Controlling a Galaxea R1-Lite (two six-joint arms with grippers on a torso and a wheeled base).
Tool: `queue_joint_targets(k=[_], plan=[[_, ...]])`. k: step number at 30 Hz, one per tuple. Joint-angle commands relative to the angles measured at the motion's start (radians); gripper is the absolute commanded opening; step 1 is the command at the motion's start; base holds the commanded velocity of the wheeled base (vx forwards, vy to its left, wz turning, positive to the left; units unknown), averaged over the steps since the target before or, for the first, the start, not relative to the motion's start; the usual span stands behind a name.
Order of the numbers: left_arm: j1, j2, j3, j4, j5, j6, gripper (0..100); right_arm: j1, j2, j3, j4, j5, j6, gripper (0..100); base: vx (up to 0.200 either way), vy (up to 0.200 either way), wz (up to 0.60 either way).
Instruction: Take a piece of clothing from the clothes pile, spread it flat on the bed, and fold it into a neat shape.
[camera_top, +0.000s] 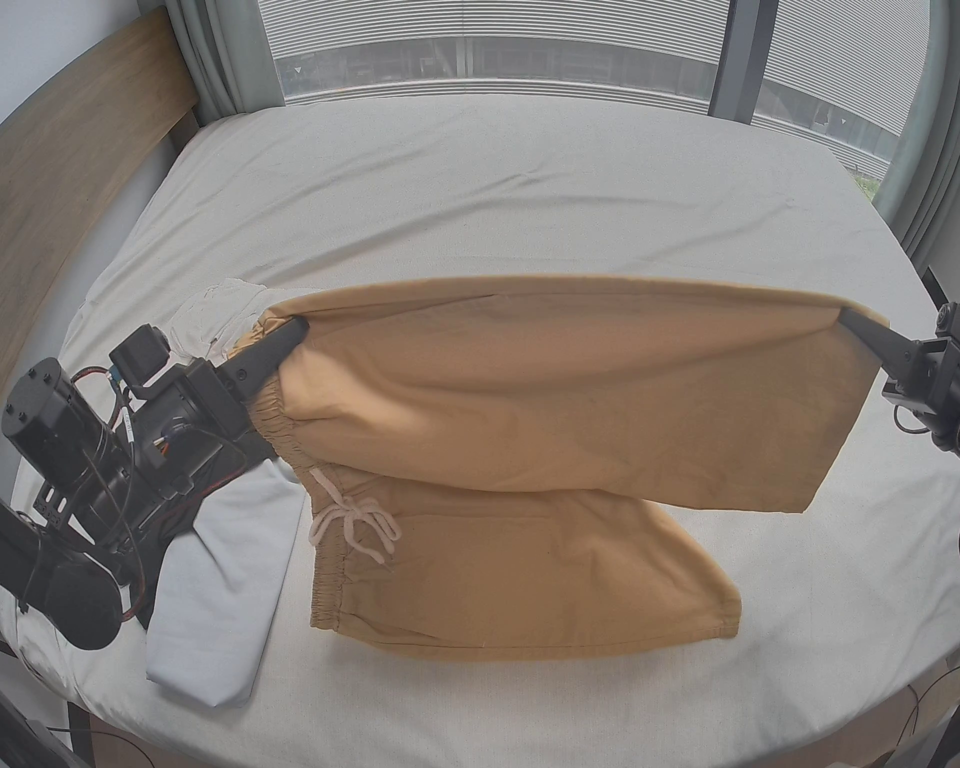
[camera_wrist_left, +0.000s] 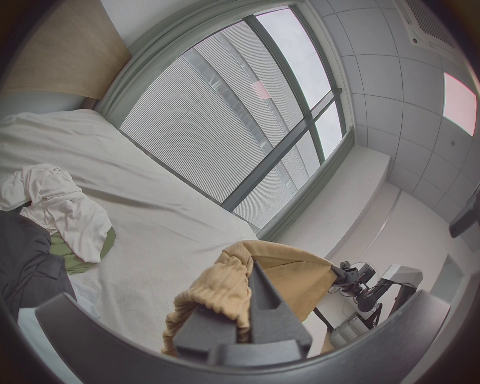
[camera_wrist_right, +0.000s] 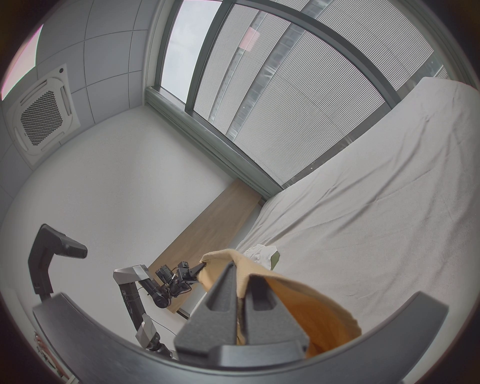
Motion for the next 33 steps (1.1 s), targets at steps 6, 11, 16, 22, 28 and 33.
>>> queue_joint_targets(k=[6,11,16,22,28,33], plan=[[0.002,-0.001,0.025,0.0,-0.012,-0.019,0,0.004,-0.024,0.013,-0.001,0.0,0.01,0,0.0,0.0,0.0],[0.007,0.068,0.025,-0.001,-0.009,-0.01,0,0.003,0.022,0.016,-0.001,-0.002,-0.012,0,0.0,0.0,0.0],[0.009,0.106,0.008,-0.001,-0.002,-0.007,0,-0.003,0.076,0.016,-0.001,-0.002,-0.038,0,0.0,0.0,0.0],[0.009,0.106,-0.018,-0.001,0.0,-0.007,0,-0.006,0.106,0.011,-0.001,-0.006,-0.056,0,0.0,0.0,0.0],[0.041,0.112,-0.07,0.0,0.023,-0.007,0,0.003,0.122,-0.014,-0.001,-0.009,-0.055,0,0.0,0.0,0.0],[0.056,0.16,-0.079,-0.001,0.024,0.021,0,0.001,0.18,-0.098,0.001,-0.011,-0.055,0,0.0,0.0,0.0]])
